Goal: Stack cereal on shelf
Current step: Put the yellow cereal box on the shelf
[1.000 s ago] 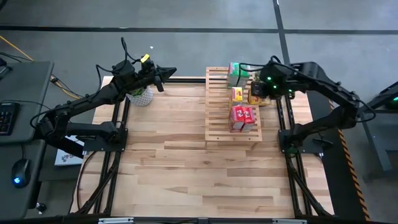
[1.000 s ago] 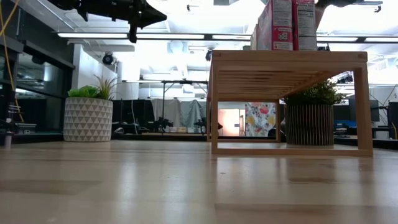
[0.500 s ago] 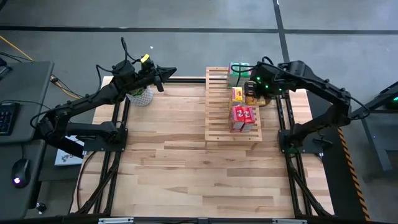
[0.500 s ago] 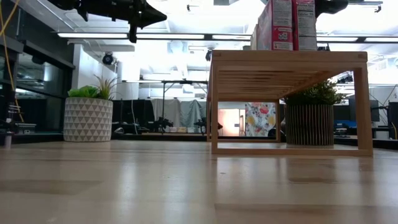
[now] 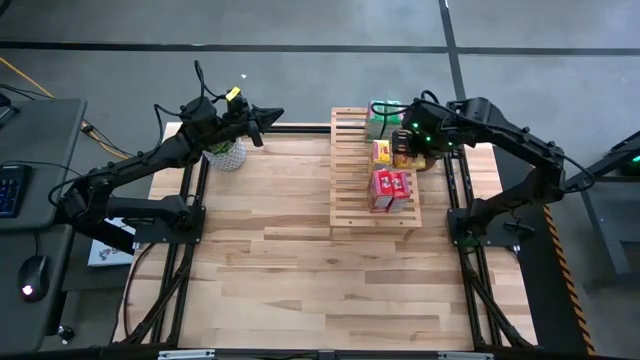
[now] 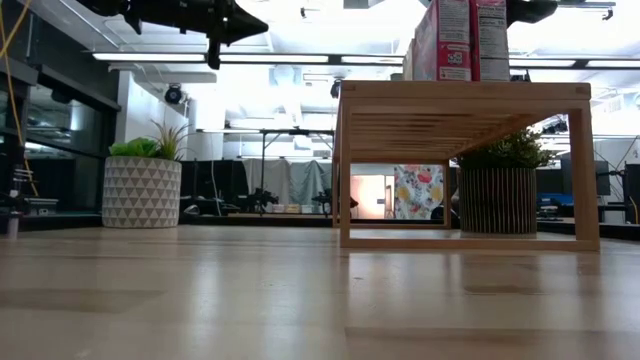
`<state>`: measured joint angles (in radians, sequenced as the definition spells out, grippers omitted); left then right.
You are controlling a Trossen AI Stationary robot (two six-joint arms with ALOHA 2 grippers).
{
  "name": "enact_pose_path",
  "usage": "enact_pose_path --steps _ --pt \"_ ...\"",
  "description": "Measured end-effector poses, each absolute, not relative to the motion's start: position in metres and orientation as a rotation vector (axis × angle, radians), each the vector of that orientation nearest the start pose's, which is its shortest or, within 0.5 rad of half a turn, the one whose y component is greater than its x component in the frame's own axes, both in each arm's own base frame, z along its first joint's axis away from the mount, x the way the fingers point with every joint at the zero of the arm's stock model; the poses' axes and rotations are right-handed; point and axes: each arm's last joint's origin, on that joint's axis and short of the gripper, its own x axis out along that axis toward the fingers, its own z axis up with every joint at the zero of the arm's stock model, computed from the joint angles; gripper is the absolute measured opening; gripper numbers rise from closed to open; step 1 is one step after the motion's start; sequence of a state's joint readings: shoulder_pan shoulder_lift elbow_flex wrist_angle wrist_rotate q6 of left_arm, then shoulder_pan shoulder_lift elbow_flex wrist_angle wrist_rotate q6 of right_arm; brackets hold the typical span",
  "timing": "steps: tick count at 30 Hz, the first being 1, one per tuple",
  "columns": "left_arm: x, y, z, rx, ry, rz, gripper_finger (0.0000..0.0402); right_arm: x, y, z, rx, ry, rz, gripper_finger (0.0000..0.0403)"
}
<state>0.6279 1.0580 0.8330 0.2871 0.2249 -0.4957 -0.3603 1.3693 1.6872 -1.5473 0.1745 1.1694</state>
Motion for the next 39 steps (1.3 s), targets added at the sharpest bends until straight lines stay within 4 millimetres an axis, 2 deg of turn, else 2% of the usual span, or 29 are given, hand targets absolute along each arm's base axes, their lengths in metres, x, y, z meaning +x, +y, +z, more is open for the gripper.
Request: enact_pose_path --steps 18,32,39 --pt "0.1968 0.1348 0.3436 -0.462 -0.158 0.379 0.0000 0.1981 -0.0802 0.4051 1.080 0.829 -1.131 0.0128" --pt "0.1968 0.1348 0.3435 -0.463 -0.157 0.379 0.0000 0.1993 -0.0799 0.4054 1.099 0.829 -1.109 0.0220" --pt "0.1968 0.1349 0.3435 -0.463 -0.158 0.379 0.0000 0.2035 -0.0813 0.4071 1.105 0.787 -1.077 0.0234"
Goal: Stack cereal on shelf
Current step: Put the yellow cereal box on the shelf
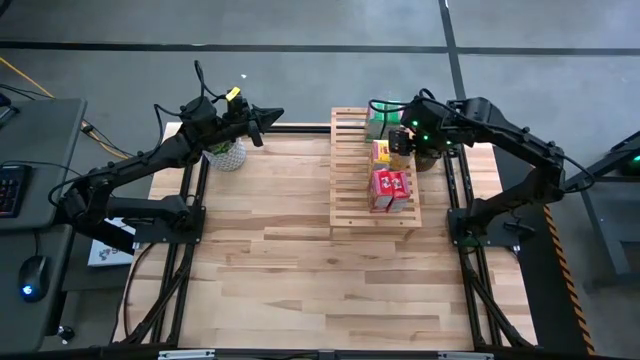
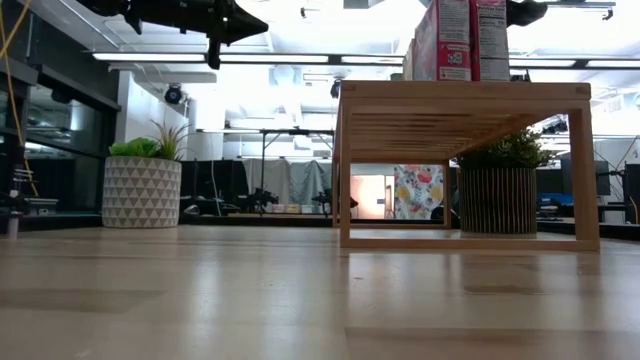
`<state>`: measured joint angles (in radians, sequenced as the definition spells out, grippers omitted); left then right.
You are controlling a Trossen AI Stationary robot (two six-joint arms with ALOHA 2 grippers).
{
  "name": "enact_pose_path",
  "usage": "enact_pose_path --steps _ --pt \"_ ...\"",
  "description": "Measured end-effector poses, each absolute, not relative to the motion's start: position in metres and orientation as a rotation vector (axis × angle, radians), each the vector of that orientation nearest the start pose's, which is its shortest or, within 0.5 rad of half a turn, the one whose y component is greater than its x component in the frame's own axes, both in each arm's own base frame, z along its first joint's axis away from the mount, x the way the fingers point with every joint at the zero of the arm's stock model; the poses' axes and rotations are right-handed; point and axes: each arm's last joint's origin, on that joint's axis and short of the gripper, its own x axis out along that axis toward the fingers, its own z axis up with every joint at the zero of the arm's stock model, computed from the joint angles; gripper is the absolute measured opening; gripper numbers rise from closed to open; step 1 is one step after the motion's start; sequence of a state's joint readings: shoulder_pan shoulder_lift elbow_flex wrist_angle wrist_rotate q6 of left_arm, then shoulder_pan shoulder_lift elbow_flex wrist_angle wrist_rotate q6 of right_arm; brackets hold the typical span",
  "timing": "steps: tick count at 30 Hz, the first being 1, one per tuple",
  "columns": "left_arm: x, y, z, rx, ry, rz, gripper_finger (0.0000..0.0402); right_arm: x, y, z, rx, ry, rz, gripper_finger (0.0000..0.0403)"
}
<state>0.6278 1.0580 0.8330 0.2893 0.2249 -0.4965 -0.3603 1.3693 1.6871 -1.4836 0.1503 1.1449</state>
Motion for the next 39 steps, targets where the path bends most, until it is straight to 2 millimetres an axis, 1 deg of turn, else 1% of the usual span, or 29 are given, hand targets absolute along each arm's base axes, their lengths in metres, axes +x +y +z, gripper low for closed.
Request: enact_pose_path --steps 9,20,25,31,39 --pt "0.197 0.135 0.344 -0.463 -0.158 0.379 0.0000 0.203 -0.081 0.407 1.107 0.780 -1.086 0.0234" --pt "0.197 0.135 0.344 -0.463 -0.157 0.380 0.0000 0.203 -0.084 0.407 1.134 0.694 -1.193 0.0234" --pt "0.197 0.135 0.344 -0.463 -0.158 0.380 0.0000 0.210 -0.086 0.402 1.130 0.712 -1.215 0.0228" --pt "0.197 0.135 0.343 -0.463 -0.156 0.380 0.0000 0.222 -0.091 0.393 1.116 0.759 -1.231 0.0203" --pt "0.197 0.135 0.343 -0.463 -0.156 0.380 0.0000 0.220 -0.090 0.394 1.111 0.766 -1.215 0.0145"
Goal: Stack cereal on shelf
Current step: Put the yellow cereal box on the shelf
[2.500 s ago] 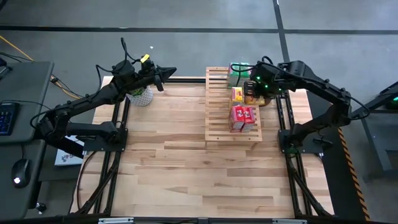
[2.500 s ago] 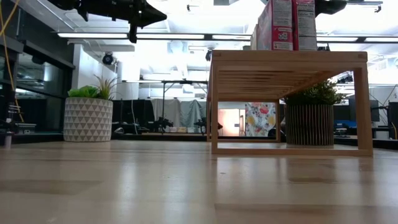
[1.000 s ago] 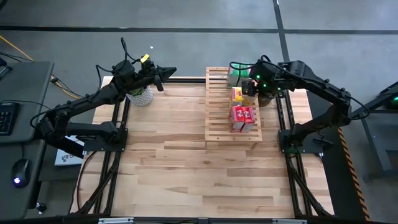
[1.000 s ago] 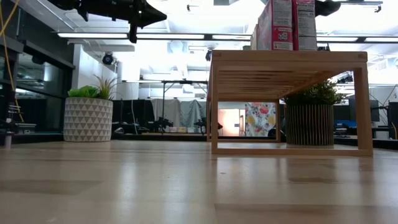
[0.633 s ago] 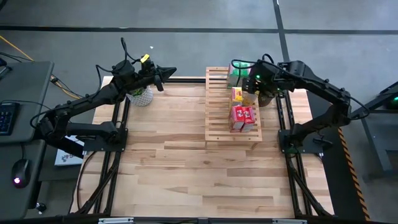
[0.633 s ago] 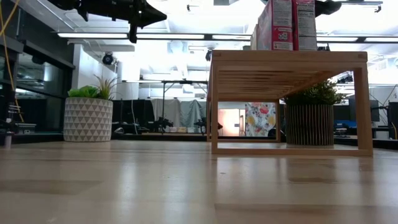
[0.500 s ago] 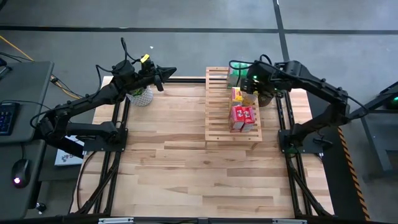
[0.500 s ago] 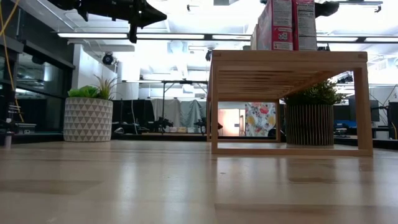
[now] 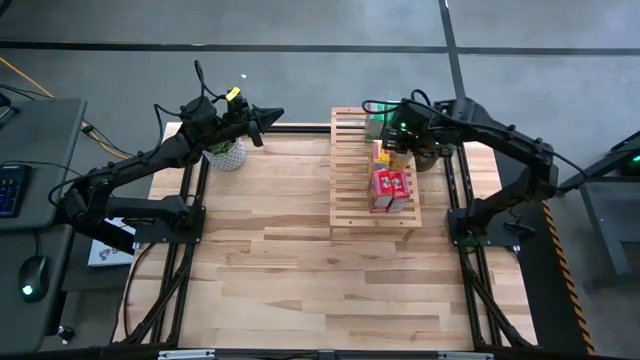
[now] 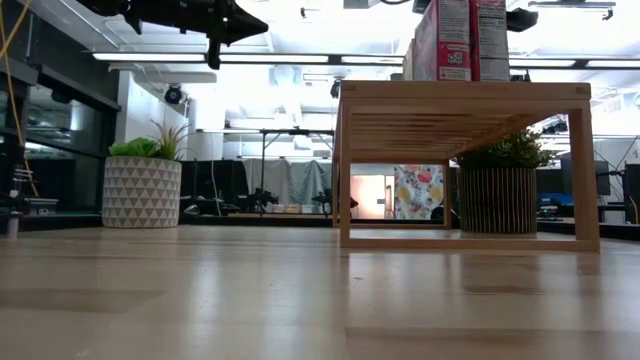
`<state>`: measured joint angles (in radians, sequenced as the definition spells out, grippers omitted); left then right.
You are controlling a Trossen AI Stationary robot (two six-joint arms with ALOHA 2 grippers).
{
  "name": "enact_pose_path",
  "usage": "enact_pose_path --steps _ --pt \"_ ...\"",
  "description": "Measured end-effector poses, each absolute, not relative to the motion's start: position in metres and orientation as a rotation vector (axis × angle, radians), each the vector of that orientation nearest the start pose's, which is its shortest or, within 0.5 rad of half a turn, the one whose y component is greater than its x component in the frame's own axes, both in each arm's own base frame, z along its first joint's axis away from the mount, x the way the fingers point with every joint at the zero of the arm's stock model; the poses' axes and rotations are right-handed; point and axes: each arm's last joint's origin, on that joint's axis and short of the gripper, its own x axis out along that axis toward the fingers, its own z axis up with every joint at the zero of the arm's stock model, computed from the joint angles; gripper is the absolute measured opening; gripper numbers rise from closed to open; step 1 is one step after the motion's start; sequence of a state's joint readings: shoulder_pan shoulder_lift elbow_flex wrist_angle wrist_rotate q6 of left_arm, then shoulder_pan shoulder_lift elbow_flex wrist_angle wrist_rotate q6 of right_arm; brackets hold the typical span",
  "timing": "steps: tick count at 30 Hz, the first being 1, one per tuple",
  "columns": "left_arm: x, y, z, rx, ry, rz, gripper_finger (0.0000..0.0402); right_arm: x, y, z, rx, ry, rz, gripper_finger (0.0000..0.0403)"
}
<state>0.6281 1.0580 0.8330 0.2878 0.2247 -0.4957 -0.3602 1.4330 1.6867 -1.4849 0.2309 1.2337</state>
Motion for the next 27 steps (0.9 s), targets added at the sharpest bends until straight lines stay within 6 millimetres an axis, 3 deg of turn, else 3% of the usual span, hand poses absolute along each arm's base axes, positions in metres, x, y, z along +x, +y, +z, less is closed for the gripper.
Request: enact_pose_path --steps 14,27 --pt "0.197 0.135 0.343 -0.462 -0.157 0.380 0.0000 0.221 -0.076 0.397 1.179 0.807 -1.116 0.0131" --pt "0.197 0.135 0.343 -0.462 -0.158 0.385 0.0000 0.224 -0.067 0.397 1.146 0.777 -1.143 0.0135"
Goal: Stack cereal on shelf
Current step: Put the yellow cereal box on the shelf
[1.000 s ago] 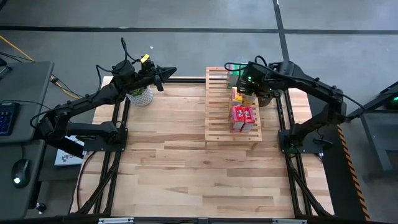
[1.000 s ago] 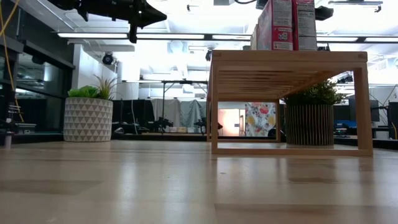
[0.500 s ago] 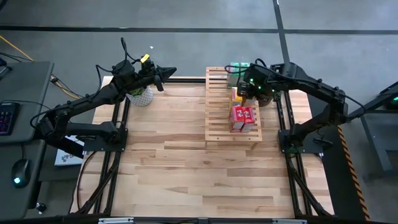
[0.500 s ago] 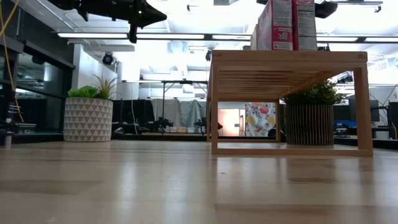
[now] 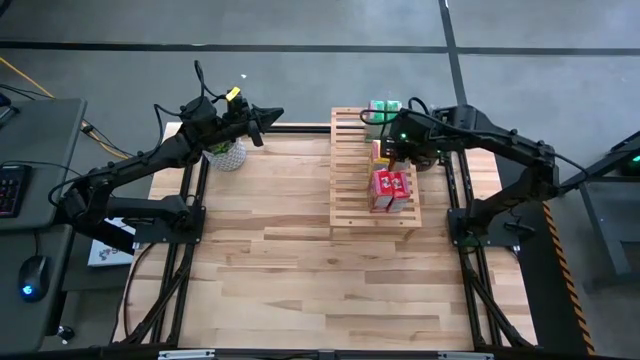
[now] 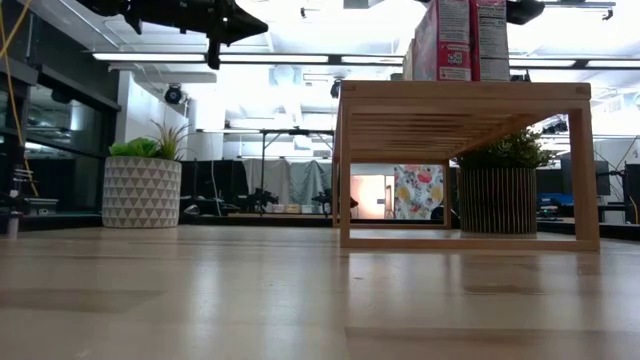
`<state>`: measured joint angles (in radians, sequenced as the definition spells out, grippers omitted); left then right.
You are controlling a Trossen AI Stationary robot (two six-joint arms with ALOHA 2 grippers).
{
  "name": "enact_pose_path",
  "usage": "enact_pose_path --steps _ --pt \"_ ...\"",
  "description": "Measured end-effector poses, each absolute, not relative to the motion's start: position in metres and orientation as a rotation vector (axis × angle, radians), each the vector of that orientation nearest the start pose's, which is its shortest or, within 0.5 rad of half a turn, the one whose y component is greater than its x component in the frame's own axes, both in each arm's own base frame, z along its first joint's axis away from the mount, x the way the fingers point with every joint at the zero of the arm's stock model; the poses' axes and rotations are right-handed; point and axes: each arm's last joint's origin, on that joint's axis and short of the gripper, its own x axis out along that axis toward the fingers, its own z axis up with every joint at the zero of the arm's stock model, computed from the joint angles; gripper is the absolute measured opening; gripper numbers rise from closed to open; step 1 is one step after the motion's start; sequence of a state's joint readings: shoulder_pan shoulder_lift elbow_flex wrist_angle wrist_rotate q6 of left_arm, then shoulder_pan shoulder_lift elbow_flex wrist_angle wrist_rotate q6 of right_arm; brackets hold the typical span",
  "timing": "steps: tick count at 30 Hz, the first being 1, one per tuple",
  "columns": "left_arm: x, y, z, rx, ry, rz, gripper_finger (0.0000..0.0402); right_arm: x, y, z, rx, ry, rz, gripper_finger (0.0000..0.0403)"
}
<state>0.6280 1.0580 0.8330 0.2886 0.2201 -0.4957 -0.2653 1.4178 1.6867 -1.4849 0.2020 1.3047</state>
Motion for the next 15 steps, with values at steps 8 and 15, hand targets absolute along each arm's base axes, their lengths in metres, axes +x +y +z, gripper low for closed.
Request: enact_pose_path --steps 8,15 --pt "0.1967 0.1351 0.3435 -0.462 -0.159 0.388 0.0000 0.2239 -0.0665 0.3972 1.152 0.784 -1.133 0.0157" --pt "0.1966 0.1352 0.3435 -0.461 -0.160 0.392 0.0000 0.2239 -0.0664 0.3972 1.153 0.786 -1.131 0.0162"
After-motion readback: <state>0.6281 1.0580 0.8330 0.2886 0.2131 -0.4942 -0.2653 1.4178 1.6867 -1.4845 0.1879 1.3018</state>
